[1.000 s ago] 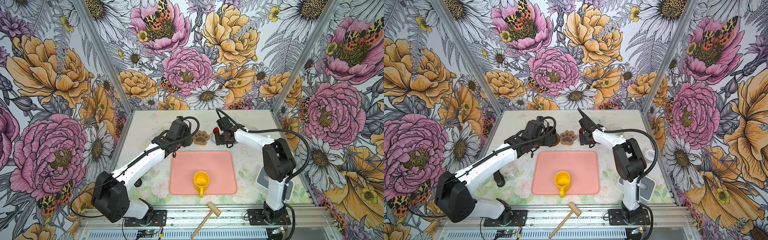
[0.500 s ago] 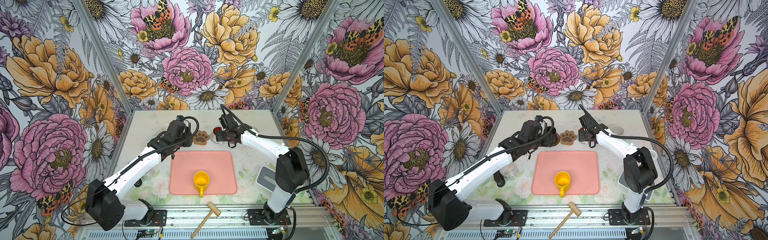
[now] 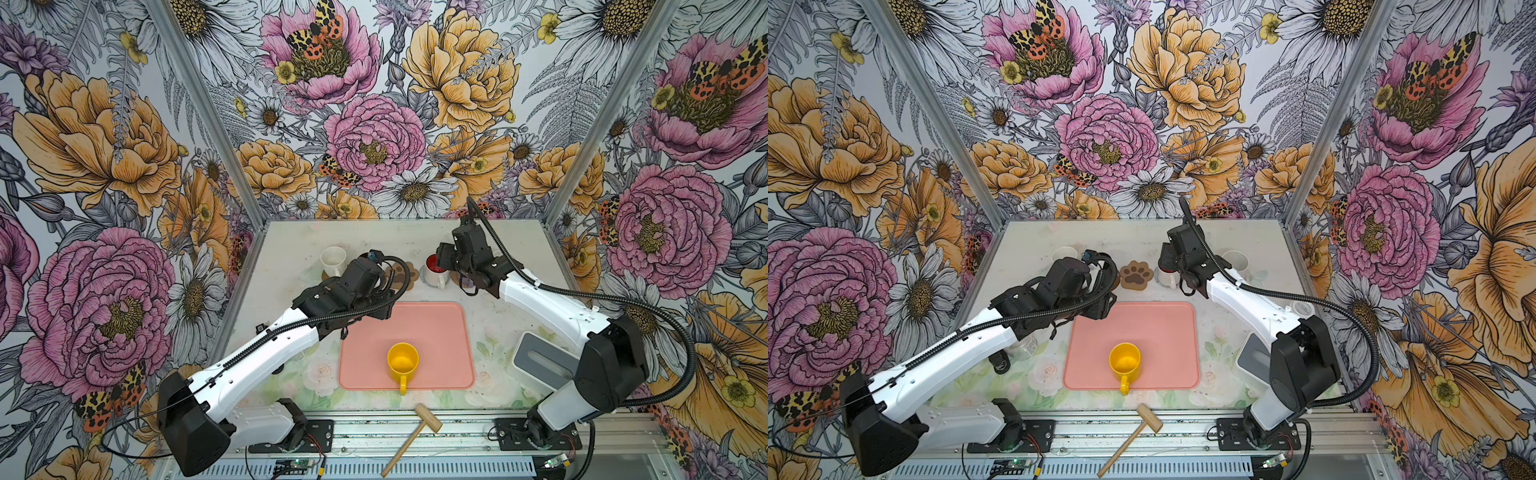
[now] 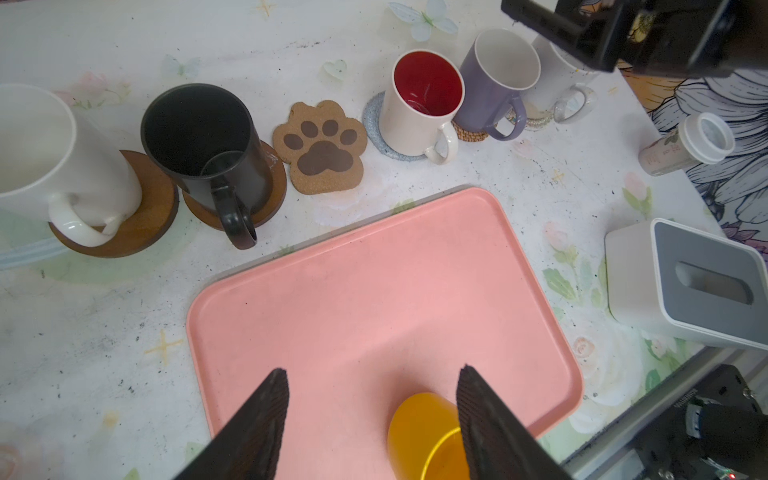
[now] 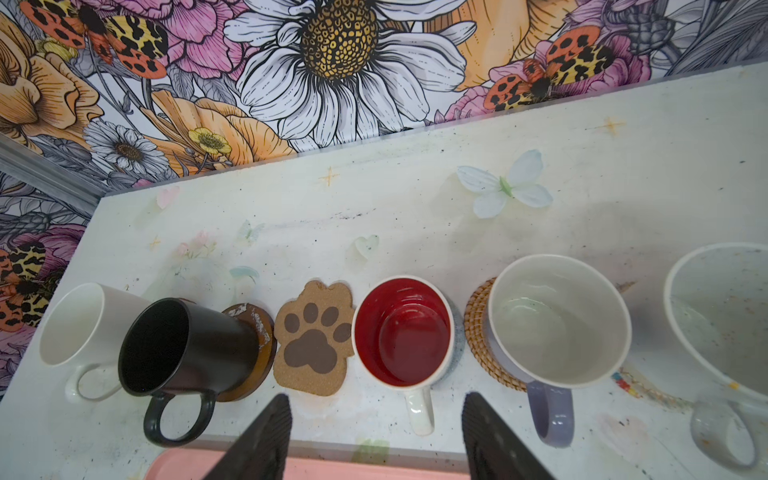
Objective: Place cups on coasters
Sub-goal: Pick up the cup from the tray.
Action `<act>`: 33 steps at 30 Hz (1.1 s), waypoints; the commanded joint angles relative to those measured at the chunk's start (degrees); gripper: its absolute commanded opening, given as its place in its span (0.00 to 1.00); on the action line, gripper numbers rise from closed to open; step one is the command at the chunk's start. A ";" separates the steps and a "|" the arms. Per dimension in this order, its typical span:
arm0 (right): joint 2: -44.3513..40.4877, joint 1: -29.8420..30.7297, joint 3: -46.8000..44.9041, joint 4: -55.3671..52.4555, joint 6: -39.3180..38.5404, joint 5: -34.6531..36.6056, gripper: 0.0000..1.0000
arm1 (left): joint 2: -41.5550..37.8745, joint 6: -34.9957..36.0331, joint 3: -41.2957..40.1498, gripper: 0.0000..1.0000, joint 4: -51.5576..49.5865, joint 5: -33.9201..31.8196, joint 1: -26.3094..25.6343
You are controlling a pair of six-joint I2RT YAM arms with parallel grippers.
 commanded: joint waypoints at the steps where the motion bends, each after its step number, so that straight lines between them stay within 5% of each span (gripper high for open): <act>1: -0.76 0.47 -1.75 2.81 1.58 2.12 0.67 | -1.28 -1.37 0.95 0.70 -4.89 -0.44 -2.43; 23: -3.82 -0.09 -7.63 6.71 2.53 3.97 0.74 | 0.41 -17.19 -3.59 0.75 -15.75 -0.17 -25.05; 33: -6.41 -0.98 -10.20 7.29 2.46 3.82 0.74 | 6.22 -19.99 -3.19 0.76 -16.07 1.84 -29.69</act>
